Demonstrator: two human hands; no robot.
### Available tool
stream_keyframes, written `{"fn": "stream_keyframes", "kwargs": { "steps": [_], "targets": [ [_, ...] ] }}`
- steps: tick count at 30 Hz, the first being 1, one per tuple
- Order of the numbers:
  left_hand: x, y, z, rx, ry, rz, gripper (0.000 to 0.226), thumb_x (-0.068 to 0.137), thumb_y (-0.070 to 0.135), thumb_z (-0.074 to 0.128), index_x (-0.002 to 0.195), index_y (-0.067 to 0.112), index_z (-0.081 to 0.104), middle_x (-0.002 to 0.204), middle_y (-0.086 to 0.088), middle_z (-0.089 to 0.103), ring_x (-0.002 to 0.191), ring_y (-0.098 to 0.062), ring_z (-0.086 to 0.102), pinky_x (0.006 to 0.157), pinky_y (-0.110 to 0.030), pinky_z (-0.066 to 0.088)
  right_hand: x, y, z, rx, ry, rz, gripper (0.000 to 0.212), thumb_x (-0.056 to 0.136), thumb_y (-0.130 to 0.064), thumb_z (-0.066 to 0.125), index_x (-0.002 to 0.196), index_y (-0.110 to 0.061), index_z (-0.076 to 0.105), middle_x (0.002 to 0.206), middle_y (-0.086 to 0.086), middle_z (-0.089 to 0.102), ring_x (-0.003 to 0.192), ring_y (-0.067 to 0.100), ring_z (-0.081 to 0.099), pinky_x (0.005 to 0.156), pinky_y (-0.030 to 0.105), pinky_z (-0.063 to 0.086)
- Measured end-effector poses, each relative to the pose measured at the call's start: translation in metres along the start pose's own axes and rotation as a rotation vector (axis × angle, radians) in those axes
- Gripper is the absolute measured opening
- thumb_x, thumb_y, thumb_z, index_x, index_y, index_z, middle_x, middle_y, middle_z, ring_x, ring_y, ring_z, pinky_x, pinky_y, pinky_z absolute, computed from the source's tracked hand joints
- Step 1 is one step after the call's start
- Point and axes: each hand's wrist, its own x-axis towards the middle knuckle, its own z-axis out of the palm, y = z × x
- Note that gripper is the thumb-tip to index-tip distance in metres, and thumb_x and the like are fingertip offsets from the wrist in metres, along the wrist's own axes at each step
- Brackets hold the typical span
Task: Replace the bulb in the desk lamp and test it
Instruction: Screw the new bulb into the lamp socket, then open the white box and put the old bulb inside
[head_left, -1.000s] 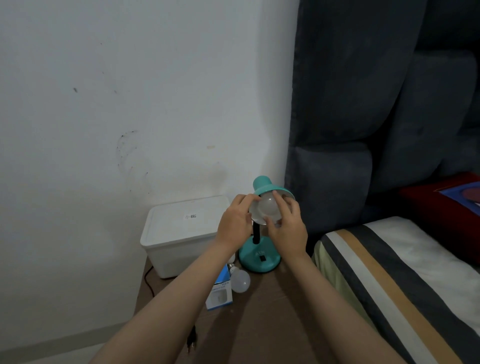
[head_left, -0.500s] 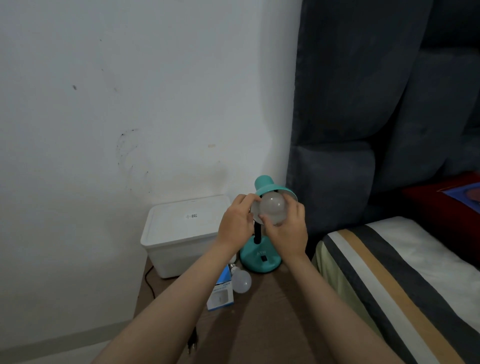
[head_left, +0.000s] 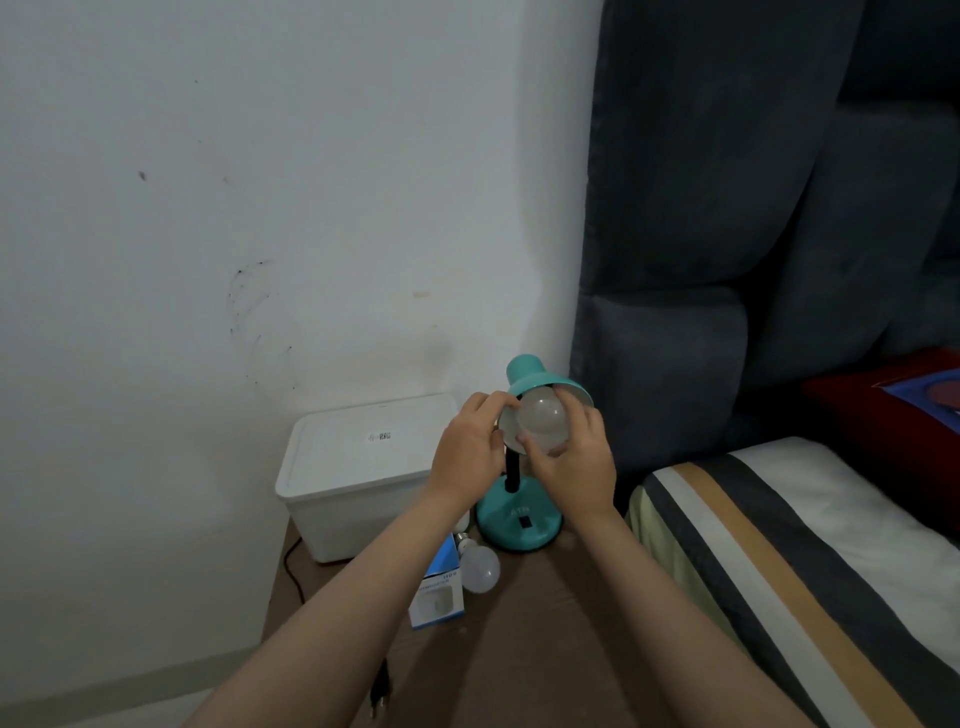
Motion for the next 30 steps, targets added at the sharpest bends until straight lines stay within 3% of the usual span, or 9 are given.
{"fn": "stream_keyframes", "kwargs": {
  "steps": [4,9,22,25,28,30],
  "targets": [
    [0.0,-0.001,0.001,-0.014,-0.002,0.009,0.045,0.077,-0.009,0.05,0.109,0.023,0.056,0.1,-0.001,0.056,0.069,-0.019,0.058,0.068,-0.042,0.053,-0.001,0.005,-0.001,-0.026,-0.014,-0.04,0.055,0.077,-0.021,0.073,0.128,-0.02,0.051,0.11,0.007,0.053,0.074,0.021,0.062,0.057,0.011,0.038],
    [-0.001,0.0,0.005,-0.009,0.008,0.009,0.044,0.077,-0.008,0.05,0.108,0.022,0.057,0.099,-0.001,0.056,0.068,-0.017,0.056,0.068,-0.042,0.052,0.001,0.003,0.0,-0.058,0.006,-0.035,0.052,0.079,-0.028,0.073,0.123,-0.011,0.051,0.112,0.011,0.057,0.087,0.027,0.064,0.059,0.026,0.048],
    [-0.003,0.002,0.004,-0.016,0.03,0.015,0.043,0.078,-0.008,0.05,0.109,0.02,0.058,0.1,0.0,0.056,0.068,-0.015,0.054,0.065,-0.037,0.051,0.004,0.005,0.0,-0.087,-0.034,-0.037,0.056,0.08,-0.036,0.07,0.123,-0.008,0.049,0.114,0.012,0.057,0.089,0.028,0.063,0.06,0.033,0.053],
    [-0.005,0.001,0.002,-0.058,0.018,0.015,0.045,0.078,-0.008,0.05,0.113,0.02,0.057,0.107,-0.001,0.058,0.082,-0.015,0.058,0.073,-0.036,0.054,0.004,0.001,-0.004,-0.057,-0.064,-0.013,0.055,0.082,-0.033,0.068,0.127,-0.012,0.046,0.118,0.01,0.055,0.094,0.027,0.061,0.065,0.032,0.051],
    [-0.013,0.003,-0.002,-0.143,-0.028,-0.018,0.05,0.081,-0.007,0.051,0.123,0.02,0.053,0.124,0.0,0.056,0.103,-0.012,0.058,0.089,-0.027,0.052,-0.001,-0.004,-0.007,-0.052,-0.071,0.01,0.057,0.082,-0.027,0.066,0.133,-0.015,0.042,0.117,0.011,0.052,0.091,0.026,0.06,0.064,0.031,0.049],
    [-0.023,0.004,-0.006,-0.173,-0.069,-0.09,0.051,0.085,-0.001,0.051,0.129,0.024,0.048,0.129,0.004,0.054,0.102,-0.011,0.059,0.088,-0.019,0.05,-0.012,-0.007,-0.007,-0.046,-0.024,0.022,0.059,0.083,-0.025,0.067,0.135,-0.014,0.042,0.111,0.011,0.05,0.083,0.022,0.058,0.059,0.03,0.048]
  ]
}}
